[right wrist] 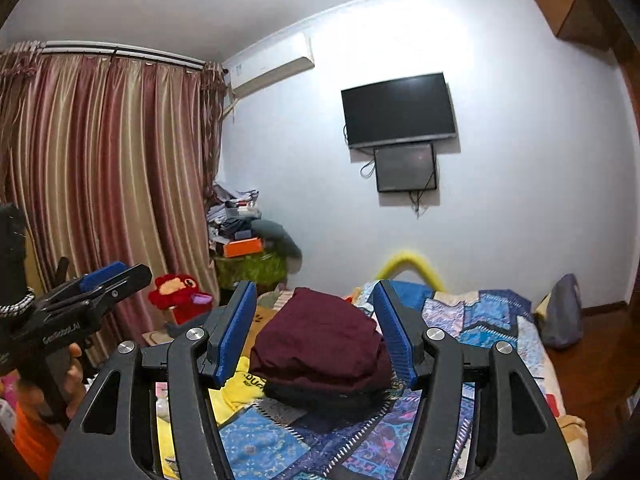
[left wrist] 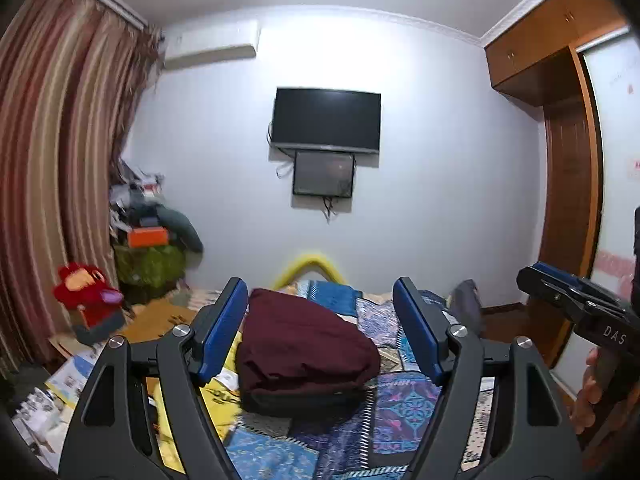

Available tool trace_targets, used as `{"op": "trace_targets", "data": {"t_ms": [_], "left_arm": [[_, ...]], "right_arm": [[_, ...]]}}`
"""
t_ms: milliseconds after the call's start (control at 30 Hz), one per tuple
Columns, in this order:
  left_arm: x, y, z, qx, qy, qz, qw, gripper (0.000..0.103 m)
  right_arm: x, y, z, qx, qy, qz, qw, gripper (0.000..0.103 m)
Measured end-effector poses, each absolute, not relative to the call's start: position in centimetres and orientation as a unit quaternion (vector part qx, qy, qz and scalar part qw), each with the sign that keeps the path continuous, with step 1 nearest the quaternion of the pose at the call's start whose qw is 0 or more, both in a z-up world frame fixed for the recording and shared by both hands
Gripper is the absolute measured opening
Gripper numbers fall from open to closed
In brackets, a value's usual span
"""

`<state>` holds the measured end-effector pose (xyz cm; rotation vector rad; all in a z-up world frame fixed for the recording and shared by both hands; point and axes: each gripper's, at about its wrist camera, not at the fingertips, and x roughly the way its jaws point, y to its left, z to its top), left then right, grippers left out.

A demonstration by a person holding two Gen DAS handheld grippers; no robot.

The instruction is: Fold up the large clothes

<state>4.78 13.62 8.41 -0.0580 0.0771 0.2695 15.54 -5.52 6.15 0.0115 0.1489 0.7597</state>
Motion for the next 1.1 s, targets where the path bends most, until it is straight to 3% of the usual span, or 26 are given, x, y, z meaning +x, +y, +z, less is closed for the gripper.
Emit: {"op": "trace_targets", "data": {"t_ms": [33,100,133,367,1100], "left_arm": [[4.4,13.3,8.1,-0.024,0.033,0.139,0.989,0.076],[3.8,12.8,7.4,-0.021,0.025,0.143,0.989,0.088],[3.7,12.5,7.2,-0.02,0.022,0.146,0.989,0.095],[3.2,12.4,5.7,-0.034,0.021,0.168,0.985,0.102],[3.6,13.8,3.9,-0.057,0.044,0.188,0.98,0.102]], "right_arm": [[15.3,-5.4,5.9,0.003,0.068,0.367,0.928,0.057],[14.8,-5.3,5.5,0.001,0.061,0.361,0.931,0.064],[14.8,-5.2,5.3,-0.001,0.058,0.356,0.933,0.073],[13.9,-4.5,5.3,-0.03,0.031,0.313,0.949,0.102],[14.1,-4.8,3.8,-0.031,0.067,0.315,0.946,0.103]]}}
